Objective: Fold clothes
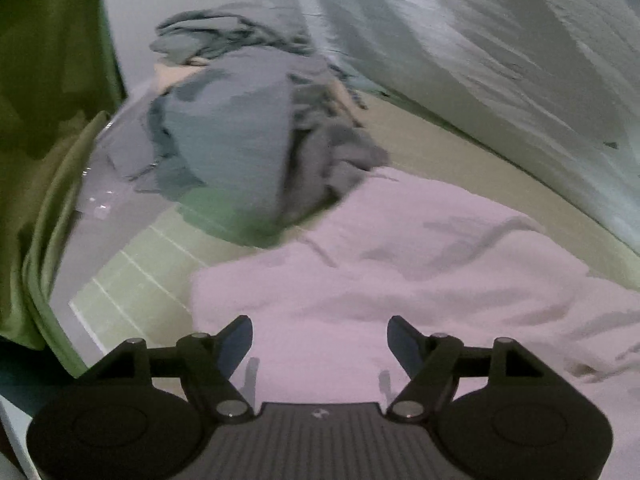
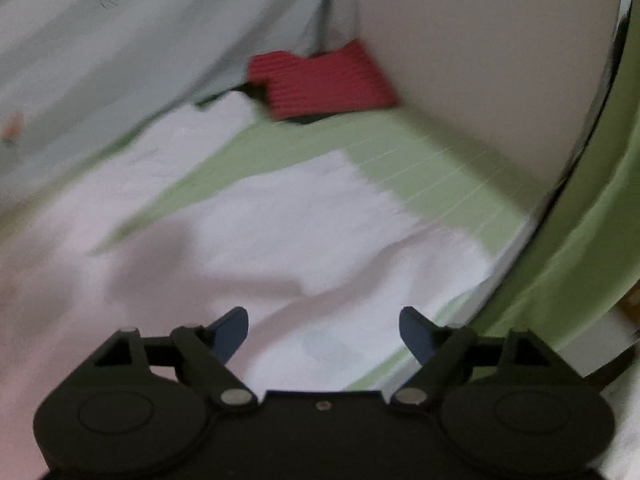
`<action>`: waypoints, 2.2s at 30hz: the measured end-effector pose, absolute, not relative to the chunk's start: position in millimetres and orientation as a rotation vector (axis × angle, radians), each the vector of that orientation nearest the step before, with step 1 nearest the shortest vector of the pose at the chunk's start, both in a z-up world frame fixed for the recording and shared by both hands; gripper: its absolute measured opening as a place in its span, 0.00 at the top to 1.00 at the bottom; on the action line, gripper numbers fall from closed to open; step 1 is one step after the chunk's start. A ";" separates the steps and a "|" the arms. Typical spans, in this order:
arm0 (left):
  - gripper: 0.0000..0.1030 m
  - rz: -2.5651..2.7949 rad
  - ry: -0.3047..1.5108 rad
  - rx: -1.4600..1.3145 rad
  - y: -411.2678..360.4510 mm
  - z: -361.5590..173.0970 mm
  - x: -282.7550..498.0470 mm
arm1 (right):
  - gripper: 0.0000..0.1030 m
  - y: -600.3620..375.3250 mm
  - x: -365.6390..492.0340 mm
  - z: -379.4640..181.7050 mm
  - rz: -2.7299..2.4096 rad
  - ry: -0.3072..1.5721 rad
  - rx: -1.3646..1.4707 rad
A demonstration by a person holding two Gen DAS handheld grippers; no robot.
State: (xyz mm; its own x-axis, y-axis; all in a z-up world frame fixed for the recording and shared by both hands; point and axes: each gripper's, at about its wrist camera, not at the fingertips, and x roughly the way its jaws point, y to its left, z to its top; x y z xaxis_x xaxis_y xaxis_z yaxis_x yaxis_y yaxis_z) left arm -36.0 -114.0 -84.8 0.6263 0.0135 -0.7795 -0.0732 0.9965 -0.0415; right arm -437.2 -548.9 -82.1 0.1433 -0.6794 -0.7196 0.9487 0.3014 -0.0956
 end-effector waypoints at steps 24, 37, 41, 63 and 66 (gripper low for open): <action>0.21 -0.115 0.952 -0.008 -393.8 -97.2 -202.3 | 0.76 -701.8 -538.4 -131.8 -0.883 0.775 0.506; 0.20 -0.027 0.974 0.007 -376.8 -92.7 -203.1 | 0.30 -698.5 -528.0 -120.8 -1.003 0.855 0.356; 0.20 0.006 0.988 -0.003 -358.5 -89.7 -191.8 | 0.15 -696.4 -499.2 -108.8 -0.972 0.767 0.321; 0.15 0.029 0.961 -0.006 -264.9 -75.1 16.5 | 0.00 -711.2 -237.2 -90.9 -0.798 0.646 0.590; 0.15 0.049 0.976 -0.057 -259.8 -86.6 61.8 | 0.00 -722.3 -198.6 -95.9 -0.797 0.640 0.670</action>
